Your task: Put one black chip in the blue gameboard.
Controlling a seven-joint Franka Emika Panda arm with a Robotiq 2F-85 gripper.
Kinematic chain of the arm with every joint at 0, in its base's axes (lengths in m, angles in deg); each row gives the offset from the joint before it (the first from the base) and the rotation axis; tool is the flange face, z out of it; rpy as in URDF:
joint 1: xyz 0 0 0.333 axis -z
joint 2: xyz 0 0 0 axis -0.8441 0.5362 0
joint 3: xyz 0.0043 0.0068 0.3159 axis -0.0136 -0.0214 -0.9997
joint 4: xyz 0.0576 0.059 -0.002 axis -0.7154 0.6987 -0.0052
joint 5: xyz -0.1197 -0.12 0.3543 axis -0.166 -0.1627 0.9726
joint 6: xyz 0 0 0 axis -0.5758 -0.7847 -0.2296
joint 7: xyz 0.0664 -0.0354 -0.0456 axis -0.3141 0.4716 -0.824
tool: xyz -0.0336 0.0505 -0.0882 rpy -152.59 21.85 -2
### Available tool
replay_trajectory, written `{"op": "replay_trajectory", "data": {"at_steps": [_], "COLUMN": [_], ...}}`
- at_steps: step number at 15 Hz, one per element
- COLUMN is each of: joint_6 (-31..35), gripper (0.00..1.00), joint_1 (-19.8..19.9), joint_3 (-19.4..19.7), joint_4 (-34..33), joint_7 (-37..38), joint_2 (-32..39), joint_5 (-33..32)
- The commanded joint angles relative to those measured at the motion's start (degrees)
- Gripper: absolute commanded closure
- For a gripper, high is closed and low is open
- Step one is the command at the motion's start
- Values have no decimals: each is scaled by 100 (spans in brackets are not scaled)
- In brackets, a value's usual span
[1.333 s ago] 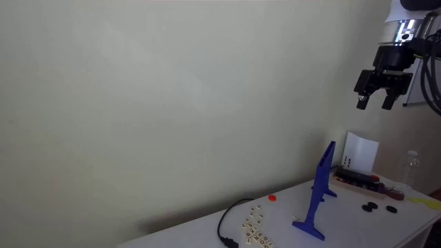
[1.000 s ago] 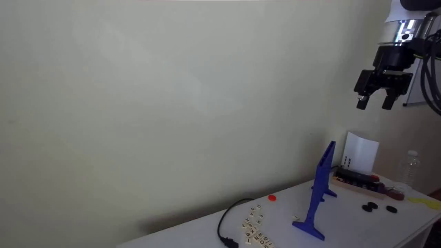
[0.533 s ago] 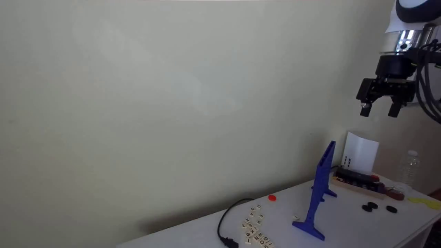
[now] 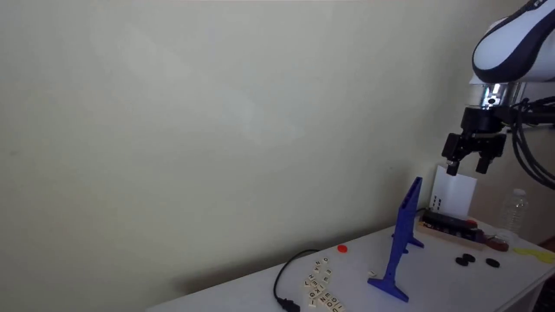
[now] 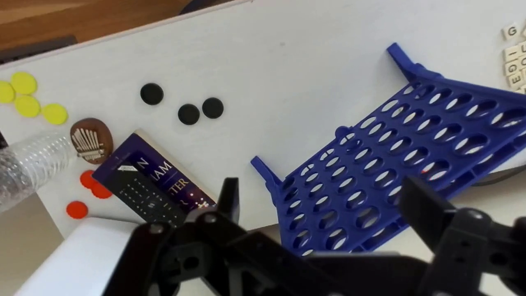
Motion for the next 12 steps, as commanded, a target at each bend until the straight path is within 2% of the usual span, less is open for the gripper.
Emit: {"op": "replay_trajectory", "data": {"at_steps": [1,2,3,6,12], "joint_6": [806,1031,715,995,997], "gripper": [0,0,0,0,0], "joint_1": [-22,-18,-11,-1,-1], "joint_3": [76,61,27,22,23], "joint_4": [-92,-83,-4,-11,-47], "joint_7": [-737,-818,-508,-632,-663], "joint_2": [616,751,474,731,736], "joint_5": [39,120,13,11,10]}}
